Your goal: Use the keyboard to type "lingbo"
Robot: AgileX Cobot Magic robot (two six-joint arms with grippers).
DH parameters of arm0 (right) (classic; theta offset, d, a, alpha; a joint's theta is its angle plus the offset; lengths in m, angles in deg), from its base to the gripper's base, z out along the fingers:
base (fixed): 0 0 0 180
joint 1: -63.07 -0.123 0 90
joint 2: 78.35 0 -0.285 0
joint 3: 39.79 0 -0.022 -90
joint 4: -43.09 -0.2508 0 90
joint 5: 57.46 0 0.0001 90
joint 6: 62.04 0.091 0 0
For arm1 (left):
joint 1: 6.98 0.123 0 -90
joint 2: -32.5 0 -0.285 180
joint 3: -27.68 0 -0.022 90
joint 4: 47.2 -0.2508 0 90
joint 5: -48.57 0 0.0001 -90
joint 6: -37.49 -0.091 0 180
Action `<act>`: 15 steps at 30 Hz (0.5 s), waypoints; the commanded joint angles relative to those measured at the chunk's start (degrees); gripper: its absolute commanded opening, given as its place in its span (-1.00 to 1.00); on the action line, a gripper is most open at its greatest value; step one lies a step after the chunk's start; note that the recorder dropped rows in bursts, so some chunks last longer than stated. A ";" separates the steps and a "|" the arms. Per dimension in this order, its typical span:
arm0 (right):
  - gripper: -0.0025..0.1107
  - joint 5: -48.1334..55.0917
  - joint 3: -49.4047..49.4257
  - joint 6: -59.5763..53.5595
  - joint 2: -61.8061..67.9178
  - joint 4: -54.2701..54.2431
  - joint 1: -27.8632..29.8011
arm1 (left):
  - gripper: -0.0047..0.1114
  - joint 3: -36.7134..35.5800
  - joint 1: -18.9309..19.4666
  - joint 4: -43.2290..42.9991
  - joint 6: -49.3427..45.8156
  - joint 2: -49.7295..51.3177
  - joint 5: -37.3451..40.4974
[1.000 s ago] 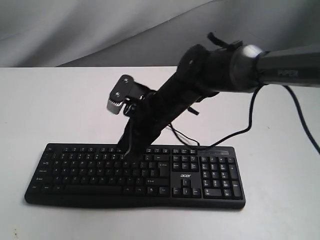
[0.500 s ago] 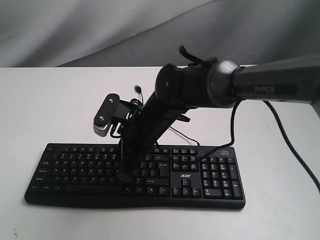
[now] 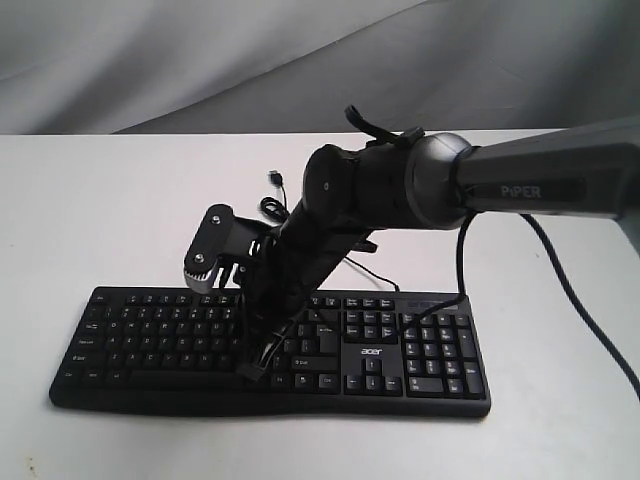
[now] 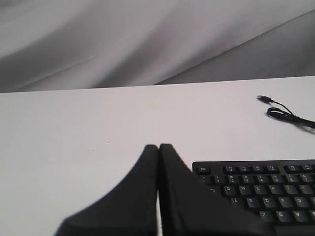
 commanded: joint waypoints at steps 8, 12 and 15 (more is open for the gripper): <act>-0.96 -0.65 0.38 -0.27 0.88 0.42 -0.10 | -0.91 -0.28 0.06 0.21 0.12 -0.21 -0.39; -0.96 -0.39 0.38 -0.27 0.88 0.42 -0.10 | -0.91 -0.28 0.06 0.21 0.12 -0.21 -0.39; -0.96 0.38 0.38 -0.27 0.88 0.42 -0.10 | -0.91 -0.28 0.06 0.21 0.12 -0.21 -0.39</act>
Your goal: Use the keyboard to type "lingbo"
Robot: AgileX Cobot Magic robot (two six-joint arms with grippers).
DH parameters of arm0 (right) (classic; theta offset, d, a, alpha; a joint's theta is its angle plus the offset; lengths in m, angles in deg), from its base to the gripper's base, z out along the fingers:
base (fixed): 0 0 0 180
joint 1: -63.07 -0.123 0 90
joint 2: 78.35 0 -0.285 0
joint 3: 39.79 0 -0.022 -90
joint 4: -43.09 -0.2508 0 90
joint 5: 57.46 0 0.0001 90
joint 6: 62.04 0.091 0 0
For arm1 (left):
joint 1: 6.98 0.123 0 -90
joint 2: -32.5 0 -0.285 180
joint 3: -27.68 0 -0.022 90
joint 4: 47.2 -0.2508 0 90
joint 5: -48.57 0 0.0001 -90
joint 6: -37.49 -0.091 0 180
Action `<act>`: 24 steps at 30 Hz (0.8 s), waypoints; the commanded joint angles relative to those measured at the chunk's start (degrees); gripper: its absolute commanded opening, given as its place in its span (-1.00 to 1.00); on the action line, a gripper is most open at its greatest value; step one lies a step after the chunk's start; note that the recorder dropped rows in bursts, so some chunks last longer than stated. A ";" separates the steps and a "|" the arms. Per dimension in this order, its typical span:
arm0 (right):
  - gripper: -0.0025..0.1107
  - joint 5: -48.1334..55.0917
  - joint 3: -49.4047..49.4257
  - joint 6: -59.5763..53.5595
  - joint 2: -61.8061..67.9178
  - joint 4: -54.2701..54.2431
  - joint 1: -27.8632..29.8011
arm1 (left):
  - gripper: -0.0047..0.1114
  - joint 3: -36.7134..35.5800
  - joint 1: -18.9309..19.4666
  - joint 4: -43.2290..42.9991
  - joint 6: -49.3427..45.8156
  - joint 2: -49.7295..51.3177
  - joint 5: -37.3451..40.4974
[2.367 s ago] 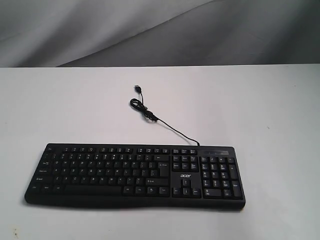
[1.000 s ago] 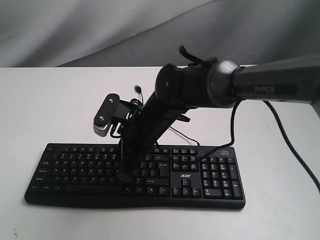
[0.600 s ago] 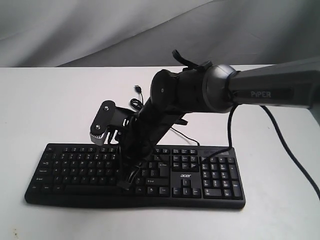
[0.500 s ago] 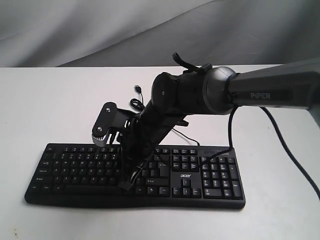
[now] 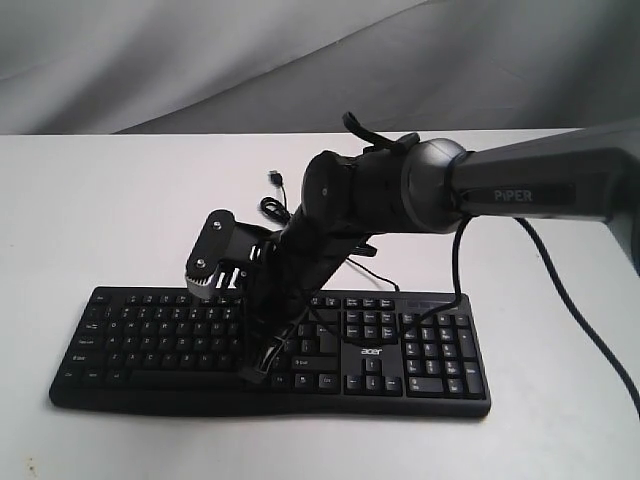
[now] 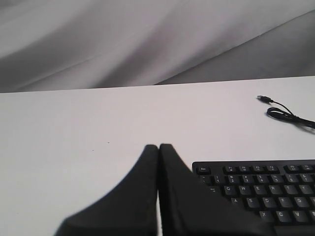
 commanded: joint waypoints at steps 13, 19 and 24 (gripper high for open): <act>-0.96 1.48 0.38 -0.45 0.19 0.88 -0.10 | -0.91 -0.28 0.06 0.21 0.12 -0.21 -0.39; -0.96 0.68 0.38 -0.07 -2.27 0.70 -0.33 | -0.91 -0.28 0.06 0.21 0.12 -0.21 -0.39; -0.96 -2.98 0.10 -0.46 -2.13 0.36 -0.90 | -0.91 -0.28 0.06 0.21 0.12 -0.21 -0.39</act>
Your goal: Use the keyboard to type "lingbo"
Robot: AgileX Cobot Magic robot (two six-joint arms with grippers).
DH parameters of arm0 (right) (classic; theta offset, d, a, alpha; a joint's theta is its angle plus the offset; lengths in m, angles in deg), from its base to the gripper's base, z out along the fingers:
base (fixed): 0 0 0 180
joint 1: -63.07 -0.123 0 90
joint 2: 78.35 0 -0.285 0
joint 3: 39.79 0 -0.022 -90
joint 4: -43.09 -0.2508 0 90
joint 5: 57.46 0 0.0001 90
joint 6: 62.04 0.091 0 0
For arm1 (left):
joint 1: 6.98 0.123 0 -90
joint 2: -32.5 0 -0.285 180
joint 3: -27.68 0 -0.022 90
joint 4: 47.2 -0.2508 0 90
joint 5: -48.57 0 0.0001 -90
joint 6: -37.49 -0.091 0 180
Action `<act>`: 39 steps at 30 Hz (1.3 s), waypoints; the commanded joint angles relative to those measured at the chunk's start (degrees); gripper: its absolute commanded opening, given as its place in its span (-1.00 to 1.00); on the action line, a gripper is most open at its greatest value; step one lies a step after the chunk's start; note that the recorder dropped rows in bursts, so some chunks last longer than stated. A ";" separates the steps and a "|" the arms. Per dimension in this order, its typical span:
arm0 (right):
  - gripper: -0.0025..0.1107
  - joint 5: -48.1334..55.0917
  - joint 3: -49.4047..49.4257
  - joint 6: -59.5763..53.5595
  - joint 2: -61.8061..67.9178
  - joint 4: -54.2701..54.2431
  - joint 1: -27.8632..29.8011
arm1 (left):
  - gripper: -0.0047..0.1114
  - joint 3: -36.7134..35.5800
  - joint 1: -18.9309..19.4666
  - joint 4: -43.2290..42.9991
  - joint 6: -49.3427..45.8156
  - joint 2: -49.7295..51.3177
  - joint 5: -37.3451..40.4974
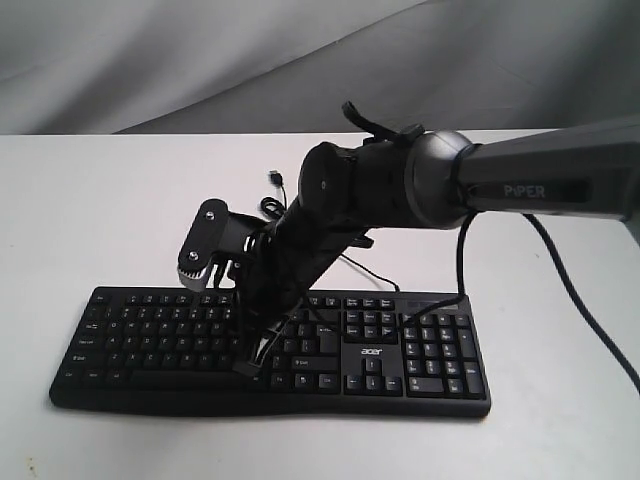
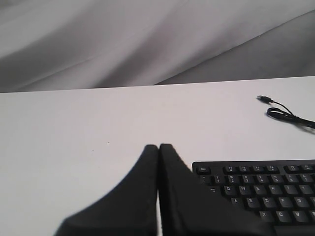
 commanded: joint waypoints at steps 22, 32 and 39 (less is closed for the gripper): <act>-0.96 -8.64 0.10 -4.69 3.51 -6.62 -0.41 | -0.91 -0.28 0.06 0.21 0.12 -0.21 -0.39; -0.96 -8.18 0.10 -4.69 3.93 -6.62 -0.41 | -0.91 -0.28 0.06 0.21 0.12 -0.21 -0.39; -0.96 -7.57 0.10 -4.69 3.66 -6.51 -0.31 | -0.91 -0.28 0.06 0.21 0.12 -0.21 -0.39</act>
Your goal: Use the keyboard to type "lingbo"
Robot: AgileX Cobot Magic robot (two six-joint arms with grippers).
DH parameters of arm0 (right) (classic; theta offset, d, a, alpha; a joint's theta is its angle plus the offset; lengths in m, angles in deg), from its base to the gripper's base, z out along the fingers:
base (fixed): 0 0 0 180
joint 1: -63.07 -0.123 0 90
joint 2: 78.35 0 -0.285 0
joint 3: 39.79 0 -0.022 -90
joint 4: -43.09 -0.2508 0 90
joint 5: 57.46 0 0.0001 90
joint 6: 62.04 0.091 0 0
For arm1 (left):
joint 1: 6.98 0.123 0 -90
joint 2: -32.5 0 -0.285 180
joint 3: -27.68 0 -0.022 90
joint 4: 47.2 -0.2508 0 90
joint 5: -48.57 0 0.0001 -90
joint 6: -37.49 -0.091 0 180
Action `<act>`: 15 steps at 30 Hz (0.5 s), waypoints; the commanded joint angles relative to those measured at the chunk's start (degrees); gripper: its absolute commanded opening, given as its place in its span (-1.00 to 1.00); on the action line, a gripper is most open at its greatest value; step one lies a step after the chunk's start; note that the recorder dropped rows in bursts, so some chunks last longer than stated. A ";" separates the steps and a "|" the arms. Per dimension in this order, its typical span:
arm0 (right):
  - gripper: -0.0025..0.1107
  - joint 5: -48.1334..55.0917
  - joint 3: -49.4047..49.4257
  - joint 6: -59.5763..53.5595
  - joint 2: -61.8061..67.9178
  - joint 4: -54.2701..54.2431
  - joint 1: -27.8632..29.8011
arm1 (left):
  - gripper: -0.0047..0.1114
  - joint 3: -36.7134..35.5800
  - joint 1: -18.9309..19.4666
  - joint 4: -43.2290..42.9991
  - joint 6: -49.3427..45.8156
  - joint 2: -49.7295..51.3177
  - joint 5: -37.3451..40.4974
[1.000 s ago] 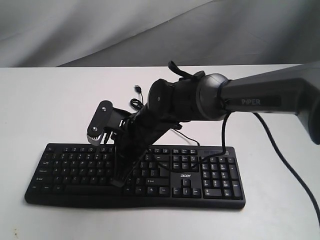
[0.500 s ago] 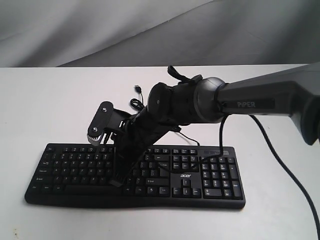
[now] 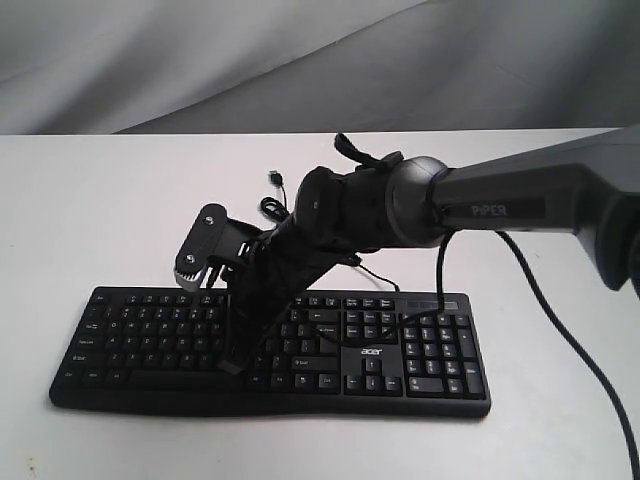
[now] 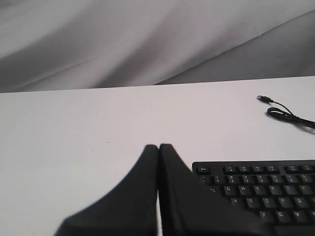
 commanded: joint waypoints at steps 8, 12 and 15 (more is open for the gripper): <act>-0.96 4.66 0.10 0.06 -4.21 -1.42 -1.33 | -0.91 -0.28 0.06 0.21 0.12 -0.21 -0.39; -0.96 4.66 0.10 0.06 -3.83 -2.51 -2.19 | -0.91 -0.28 0.06 0.21 0.12 -0.21 -0.39; -0.96 4.81 0.10 0.06 -3.43 -2.51 -2.63 | -0.91 -0.28 0.06 0.21 0.12 -0.21 -0.39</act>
